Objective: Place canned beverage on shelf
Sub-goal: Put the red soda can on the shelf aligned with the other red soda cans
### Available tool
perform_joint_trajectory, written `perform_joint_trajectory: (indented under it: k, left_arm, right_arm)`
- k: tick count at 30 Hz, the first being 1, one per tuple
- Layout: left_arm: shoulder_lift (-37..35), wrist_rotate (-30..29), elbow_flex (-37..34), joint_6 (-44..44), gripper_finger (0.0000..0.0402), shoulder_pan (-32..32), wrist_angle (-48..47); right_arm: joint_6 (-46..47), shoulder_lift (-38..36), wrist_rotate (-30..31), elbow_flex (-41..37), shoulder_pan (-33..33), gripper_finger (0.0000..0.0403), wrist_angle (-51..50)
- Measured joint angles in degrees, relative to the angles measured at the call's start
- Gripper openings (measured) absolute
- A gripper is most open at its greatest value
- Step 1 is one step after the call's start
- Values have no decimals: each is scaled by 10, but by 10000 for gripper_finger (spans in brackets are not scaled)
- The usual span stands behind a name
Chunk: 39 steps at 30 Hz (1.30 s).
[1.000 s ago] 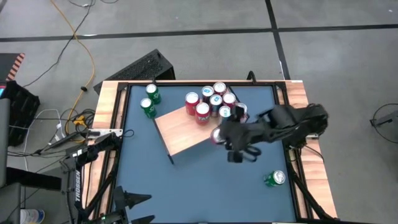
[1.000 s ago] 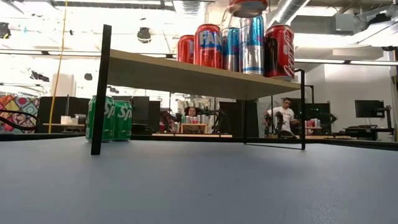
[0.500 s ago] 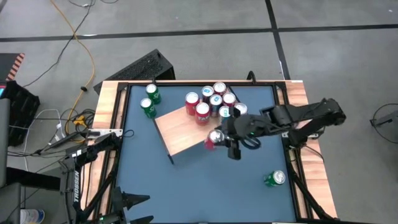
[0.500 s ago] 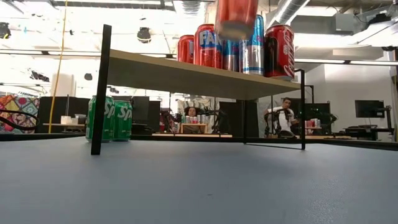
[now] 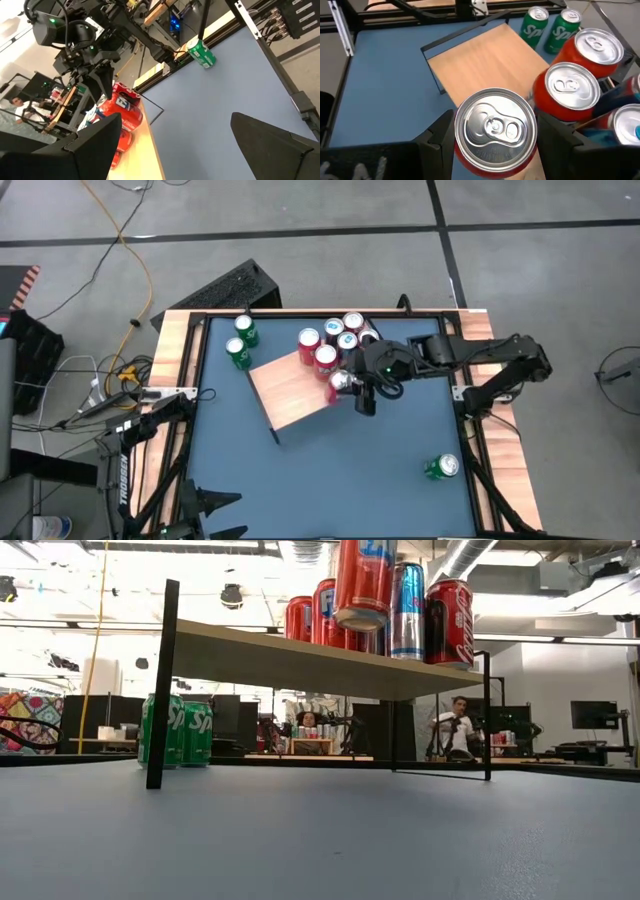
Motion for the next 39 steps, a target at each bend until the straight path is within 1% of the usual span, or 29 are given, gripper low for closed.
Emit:
perform_joint_trajectory:
  k: [3,6,14,17,23,25,33,37,39]
  left_arm:
    - [0,0,0,0,361,0,0]
    - [0,0,0,0,361,0,0]
    - [0,0,0,0,361,0,0]
    - [0,0,0,0,361,0,0]
    - [0,0,0,0,361,0,0]
    - [0,0,0,0,361,0,0]
    - [0,0,0,-2,361,0,0]
    - [0,0,0,-1,361,0,0]
    - [0,0,0,-1,361,0,0]
  right_arm:
    - [0,0,-2,0,-6,203,-6]
    - [-3,0,-18,0,-11,203,-6]
    - [-4,1,-16,-1,-23,203,-23]
    - [-14,16,-16,-11,-23,203,2]
    - [-23,39,-27,-16,-25,204,-8]
    - [-26,47,-26,-14,-25,207,-4]
    - [-30,36,-26,-17,-25,231,-9]
    - [-29,36,-4,-17,-26,233,-20]
    - [-29,36,-3,-17,-28,234,-23]
